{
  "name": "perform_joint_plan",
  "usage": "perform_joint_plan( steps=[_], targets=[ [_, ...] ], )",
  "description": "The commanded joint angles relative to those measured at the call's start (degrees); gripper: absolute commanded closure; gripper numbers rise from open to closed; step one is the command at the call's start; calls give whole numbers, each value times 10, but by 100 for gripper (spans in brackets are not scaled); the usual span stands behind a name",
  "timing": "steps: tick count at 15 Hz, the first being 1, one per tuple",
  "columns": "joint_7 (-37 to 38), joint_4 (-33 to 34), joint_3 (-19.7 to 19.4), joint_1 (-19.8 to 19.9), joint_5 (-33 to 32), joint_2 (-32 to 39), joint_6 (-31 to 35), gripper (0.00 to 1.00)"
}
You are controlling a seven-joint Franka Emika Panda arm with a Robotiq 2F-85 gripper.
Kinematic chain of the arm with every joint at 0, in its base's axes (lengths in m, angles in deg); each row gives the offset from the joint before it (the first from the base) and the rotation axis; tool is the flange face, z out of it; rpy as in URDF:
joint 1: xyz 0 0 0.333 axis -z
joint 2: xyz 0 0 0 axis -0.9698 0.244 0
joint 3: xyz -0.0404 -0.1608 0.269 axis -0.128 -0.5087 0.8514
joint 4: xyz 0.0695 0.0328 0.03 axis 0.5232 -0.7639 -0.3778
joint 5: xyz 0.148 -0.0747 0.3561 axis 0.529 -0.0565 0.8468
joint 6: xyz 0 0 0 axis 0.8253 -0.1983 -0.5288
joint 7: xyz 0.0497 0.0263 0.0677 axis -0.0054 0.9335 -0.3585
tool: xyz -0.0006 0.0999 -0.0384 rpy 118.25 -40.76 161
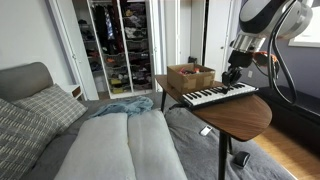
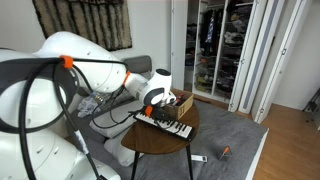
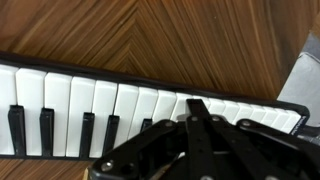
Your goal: Press a key on the keyboard
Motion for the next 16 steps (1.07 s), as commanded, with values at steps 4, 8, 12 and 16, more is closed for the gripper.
perform_joint_plan(
  steps=[4, 8, 12, 16],
  targets=[
    [7, -5, 15, 5, 21, 16, 39, 100],
    [12, -6, 21, 7, 16, 25, 59, 100],
    [18, -7, 23, 11, 10, 29, 67, 100],
    [24, -7, 25, 16, 6, 33, 66, 100]
  ],
)
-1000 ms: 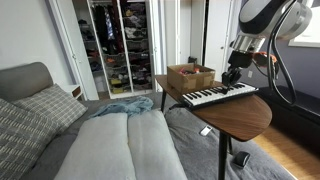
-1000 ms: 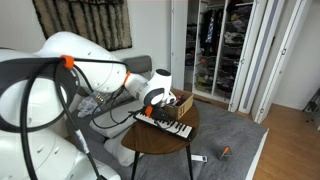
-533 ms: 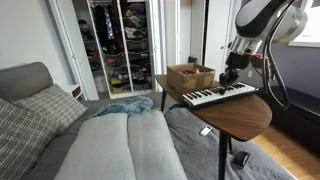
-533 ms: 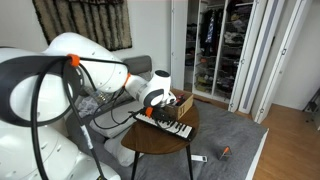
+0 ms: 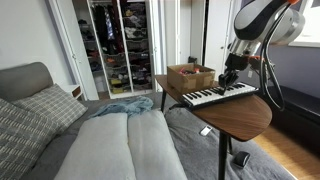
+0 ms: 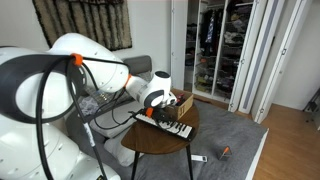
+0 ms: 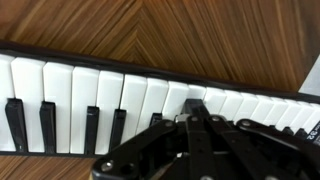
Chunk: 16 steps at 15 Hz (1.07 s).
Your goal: Press a key on the keyboard
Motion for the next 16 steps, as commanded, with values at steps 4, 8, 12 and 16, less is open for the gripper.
perform_joint_plan(
  steps=[4, 8, 12, 16],
  targets=[
    [17, -7, 14, 12, 3, 5, 11, 100],
    [17, -7, 14, 12, 2, 5, 8, 100],
    [17, -4, 14, 14, 1, -9, 8, 100],
    [17, -1, 15, 17, -7, -34, 1, 100]
  ],
)
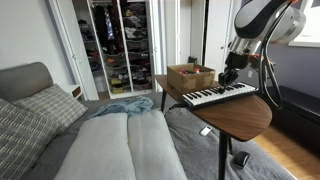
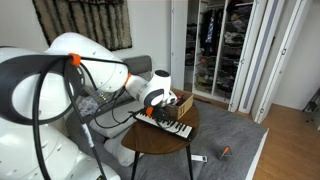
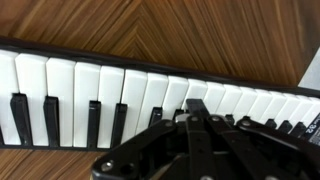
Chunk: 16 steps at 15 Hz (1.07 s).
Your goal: Press a key on the keyboard
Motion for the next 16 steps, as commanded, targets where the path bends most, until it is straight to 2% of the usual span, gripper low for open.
perform_joint_plan(
  steps=[1, 3, 4, 7, 16],
  targets=[
    [11, -2, 13, 15, -10, -35, -1, 100],
    [13, 0, 12, 18, -15, -49, -4, 98],
    [15, 1, 13, 20, -18, -55, -3, 78],
    [16, 3, 11, 24, -24, -74, -6, 63],
    [4, 1, 2, 37, -53, -125, -25, 1]
  ],
)
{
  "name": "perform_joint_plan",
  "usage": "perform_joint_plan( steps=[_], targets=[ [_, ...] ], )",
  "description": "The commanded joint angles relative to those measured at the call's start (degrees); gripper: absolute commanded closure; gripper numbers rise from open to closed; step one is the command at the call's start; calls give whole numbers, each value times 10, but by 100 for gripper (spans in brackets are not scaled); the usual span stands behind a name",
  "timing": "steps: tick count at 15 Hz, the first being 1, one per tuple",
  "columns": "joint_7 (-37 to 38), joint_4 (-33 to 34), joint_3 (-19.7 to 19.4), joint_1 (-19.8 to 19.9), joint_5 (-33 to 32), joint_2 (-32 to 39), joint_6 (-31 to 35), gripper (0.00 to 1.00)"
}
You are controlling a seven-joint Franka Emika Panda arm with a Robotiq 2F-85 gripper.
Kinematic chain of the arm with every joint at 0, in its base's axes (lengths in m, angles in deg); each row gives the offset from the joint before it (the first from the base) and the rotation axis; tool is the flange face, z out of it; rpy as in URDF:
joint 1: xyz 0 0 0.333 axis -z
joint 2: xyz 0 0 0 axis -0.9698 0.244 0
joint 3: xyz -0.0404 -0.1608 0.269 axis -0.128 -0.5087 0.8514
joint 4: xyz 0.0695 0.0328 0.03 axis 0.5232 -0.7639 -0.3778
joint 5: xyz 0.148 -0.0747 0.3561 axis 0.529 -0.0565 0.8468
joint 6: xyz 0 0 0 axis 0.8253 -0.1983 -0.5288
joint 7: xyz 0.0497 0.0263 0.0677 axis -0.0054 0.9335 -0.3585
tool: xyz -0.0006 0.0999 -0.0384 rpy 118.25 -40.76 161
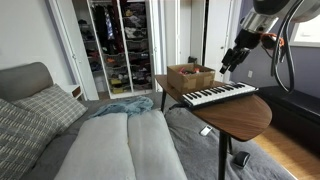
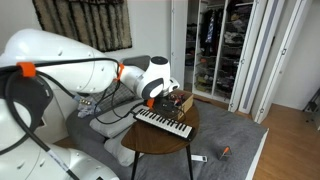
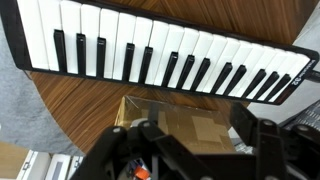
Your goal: Press a key on the keyboard
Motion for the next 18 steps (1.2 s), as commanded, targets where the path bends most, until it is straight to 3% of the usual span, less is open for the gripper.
perform_joint_plan(
  steps=[1, 9, 10, 18],
  targets=[
    [4, -3, -1, 11, -25, -30, -26, 0],
    [-19, -1, -18, 5, -28, -61, -76, 0],
    [-6, 1, -11, 6, -27, -40, -53, 0],
    [-7, 0, -12, 6, -27, -40, -55, 0]
  ],
)
